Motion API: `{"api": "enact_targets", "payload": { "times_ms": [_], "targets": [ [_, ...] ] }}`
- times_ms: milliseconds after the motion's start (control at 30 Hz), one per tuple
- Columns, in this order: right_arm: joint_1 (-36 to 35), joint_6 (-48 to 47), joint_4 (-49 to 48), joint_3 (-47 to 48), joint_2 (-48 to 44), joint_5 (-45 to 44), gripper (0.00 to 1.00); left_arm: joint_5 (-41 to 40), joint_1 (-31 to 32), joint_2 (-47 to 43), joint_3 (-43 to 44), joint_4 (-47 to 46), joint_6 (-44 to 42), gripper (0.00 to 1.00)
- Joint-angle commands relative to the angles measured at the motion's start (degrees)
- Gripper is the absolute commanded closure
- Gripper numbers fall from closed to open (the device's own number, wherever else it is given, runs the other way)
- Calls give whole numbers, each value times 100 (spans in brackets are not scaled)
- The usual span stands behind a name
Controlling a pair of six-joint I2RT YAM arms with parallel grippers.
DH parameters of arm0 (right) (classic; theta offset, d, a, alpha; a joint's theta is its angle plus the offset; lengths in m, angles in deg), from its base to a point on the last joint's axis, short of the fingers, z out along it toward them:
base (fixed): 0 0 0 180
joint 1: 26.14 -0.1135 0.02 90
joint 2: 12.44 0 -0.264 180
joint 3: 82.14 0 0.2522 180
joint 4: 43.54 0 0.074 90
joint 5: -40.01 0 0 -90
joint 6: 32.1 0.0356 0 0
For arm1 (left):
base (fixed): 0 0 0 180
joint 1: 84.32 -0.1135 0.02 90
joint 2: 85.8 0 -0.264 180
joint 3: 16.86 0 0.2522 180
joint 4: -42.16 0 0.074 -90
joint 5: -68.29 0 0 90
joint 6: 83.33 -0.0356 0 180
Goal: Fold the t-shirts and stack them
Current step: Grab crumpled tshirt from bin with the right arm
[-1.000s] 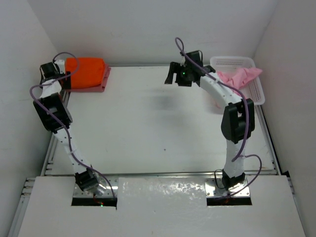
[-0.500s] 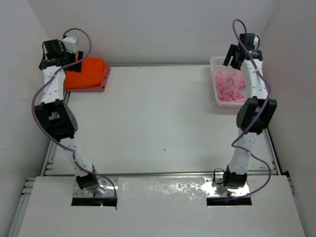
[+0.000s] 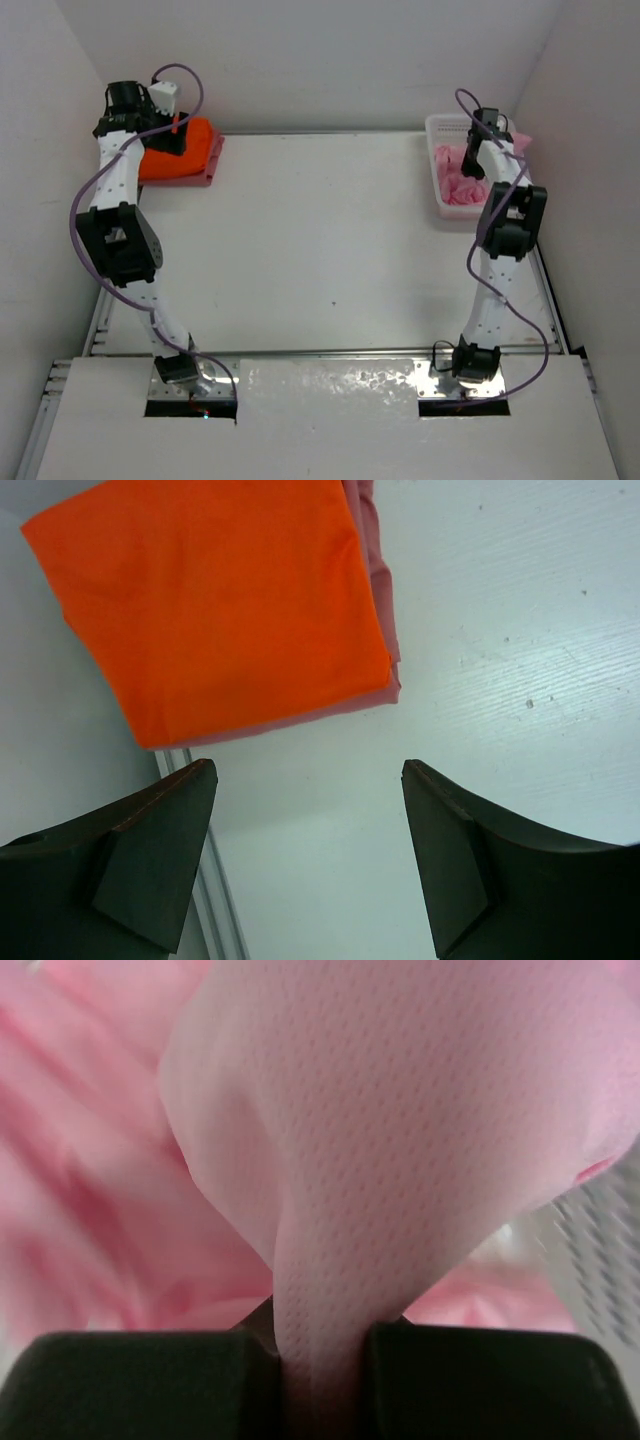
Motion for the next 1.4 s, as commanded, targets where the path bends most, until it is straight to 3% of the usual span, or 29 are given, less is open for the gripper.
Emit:
{"api": "enact_targets", "payload": {
  "times_ms": [0, 233, 300, 433, 533, 633, 700, 733, 767, 833, 867, 900, 933, 1000, 1100, 1133, 1167, 1200, 1233, 1267, 1300, 1333, 1367],
  "targets": [
    [-77, -319, -1259, -563, -1843, -499, 100, 39, -30, -366, 239, 132, -77, 27],
    [-297, -715, -1306, -344, -3786, 359, 100, 364, -30, -718, 204, 133, -130, 27],
    [-506, -654, -1463, -791, -4594, 807, 100, 417, -39, -867, 152, 124, -122, 27],
    [-1217, -391, -1912, -2098, -5773, 3121, 100, 575, -39, -1175, 2, 185, -78, 26],
    [-2035, 48, -2176, -2723, -6222, 3961, 100, 610, -39, -1465, -174, 255, -77, 26],
    [-2651, 883, -2528, -3524, -6328, 4017, 98, 584, -39, -1711, -341, 431, -156, 26],
    [-3020, 964, -2529, -3885, -6180, 3983, 86, 540, -48, -1852, -481, 493, -236, 26],
    [-3091, 929, -2398, -4104, -6066, 3860, 68, 505, -39, -1904, -543, 528, -244, 26],
    [-3109, 928, -1839, -4124, -5873, 3502, 26, 514, -39, -1974, -674, 554, -297, 26],
    [-3092, 605, -714, -3322, -4725, 2773, 14, 558, -39, -2010, -780, 625, -341, 25],
    [-3048, 238, 370, -2872, -4233, 2134, 6, 567, -39, -1976, -850, 668, -350, 25],
    [-3004, 217, 807, -2171, -3436, 1927, 4, 593, -39, -1940, -851, 834, -367, 26],
    [-2987, 217, 1029, -1999, -3245, 1890, 1, 628, -30, -1888, -851, 940, -472, 26],
    [-3047, 400, 709, -2101, -3339, 1803, 1, 689, -39, -1931, -990, 1107, -613, 27],
    [-3512, 349, -635, -3905, -4488, 1444, 1, 794, -30, -2352, -1832, 820, -903, 27],
    [-3731, 200, -943, -4226, -4926, 1459, 8, 882, -30, -2597, -2383, 714, -1017, 27],
    [-3803, 164, -1024, -4551, -5079, 1546, 27, 1022, 13, -2704, -2650, 626, -1053, 31],
    [-3839, 164, -1095, -5129, -5202, 1765, 67, 1206, 92, -2766, -2896, 529, -1070, 35],
    [-3865, 416, -1174, -5396, -5421, 1767, 100, 1208, 215, -2801, -3308, 528, -1071, 40],
    [-3874, 523, -1322, -5720, -5536, 1854, 100, 1200, 573, -2793, -3486, 580, -1123, 49],
    [-3865, 594, -1489, -6245, -5633, 1916, 100, 1226, 759, -2793, -3679, 711, -1202, 51],
    [-3865, 716, -1743, -6416, -5747, 1890, 89, 1235, 944, -2853, -4072, 739, -1324, 51],
    [-3865, 735, -1781, -6513, -5748, 1855, 68, 1139, 1259, -2932, -4276, 600, -1360, 49]
  ]
}}
